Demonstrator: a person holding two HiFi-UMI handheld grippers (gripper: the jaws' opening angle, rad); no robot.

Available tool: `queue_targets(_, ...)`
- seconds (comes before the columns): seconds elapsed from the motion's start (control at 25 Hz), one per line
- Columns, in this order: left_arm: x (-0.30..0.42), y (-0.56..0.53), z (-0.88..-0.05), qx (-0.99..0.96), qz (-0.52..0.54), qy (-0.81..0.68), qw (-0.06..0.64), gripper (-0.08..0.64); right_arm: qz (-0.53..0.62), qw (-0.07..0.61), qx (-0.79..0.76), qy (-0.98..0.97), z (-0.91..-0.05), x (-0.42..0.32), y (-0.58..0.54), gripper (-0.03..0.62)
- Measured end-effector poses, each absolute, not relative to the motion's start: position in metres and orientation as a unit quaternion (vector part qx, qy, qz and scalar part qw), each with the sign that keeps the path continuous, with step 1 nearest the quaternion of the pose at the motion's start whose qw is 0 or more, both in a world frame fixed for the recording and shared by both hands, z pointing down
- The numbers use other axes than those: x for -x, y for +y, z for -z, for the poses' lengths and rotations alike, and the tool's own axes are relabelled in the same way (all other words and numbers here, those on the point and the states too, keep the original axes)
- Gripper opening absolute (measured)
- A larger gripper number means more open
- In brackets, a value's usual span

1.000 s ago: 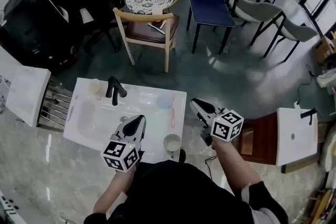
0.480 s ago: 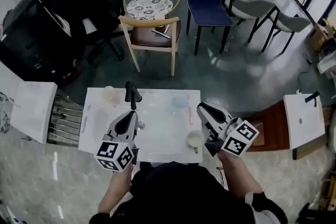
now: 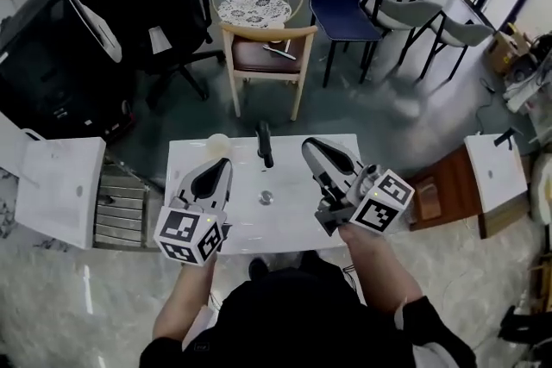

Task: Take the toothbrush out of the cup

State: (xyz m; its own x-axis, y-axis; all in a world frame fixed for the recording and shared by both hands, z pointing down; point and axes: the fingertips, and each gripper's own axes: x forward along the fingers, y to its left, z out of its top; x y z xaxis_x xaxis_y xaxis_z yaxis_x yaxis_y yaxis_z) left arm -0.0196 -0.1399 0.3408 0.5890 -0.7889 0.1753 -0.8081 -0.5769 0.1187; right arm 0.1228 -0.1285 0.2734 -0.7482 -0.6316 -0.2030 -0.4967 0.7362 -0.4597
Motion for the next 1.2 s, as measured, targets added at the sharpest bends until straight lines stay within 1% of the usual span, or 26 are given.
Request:
queue_targets(0.12,0.035,-0.142,-0.320,-0.885,-0.033,-0.458,0.081,0.017,0.129,0.130,0.322,0.929,-0.262,-0.101,-0.132,0.032)
queue_targets(0.24,0.046,-0.147,-0.309,-0.877,-0.025,-0.474,0.074,0.017,0.035,0.032,0.355,0.934,-0.269,-0.097,-0.134,0.029)
queue_targets(0.32,0.049,-0.150,-0.314,-0.873,-0.029,-0.481,0.081,0.017,0.012,-0.001,0.369,0.929,-0.279,-0.103,-0.133,0.029)
queue_targets(0.48,0.045,-0.156,-0.323,-0.868,-0.027,-0.486,0.098,0.017,0.021,0.007,0.354,0.935,-0.295,-0.115,-0.125,0.028)
queue_targets(0.84,0.021,-0.153,-0.332,-0.868,-0.047,-0.487,0.085,0.017,0.032,0.025,0.362,0.931,-0.300,-0.148,-0.123,0.028)
queue_targets(1.2,0.013,-0.147,-0.316,-0.866,-0.042,-0.494,0.068,0.017,0.036,0.042,0.370,0.927,-0.284,-0.144,-0.129,0.028)
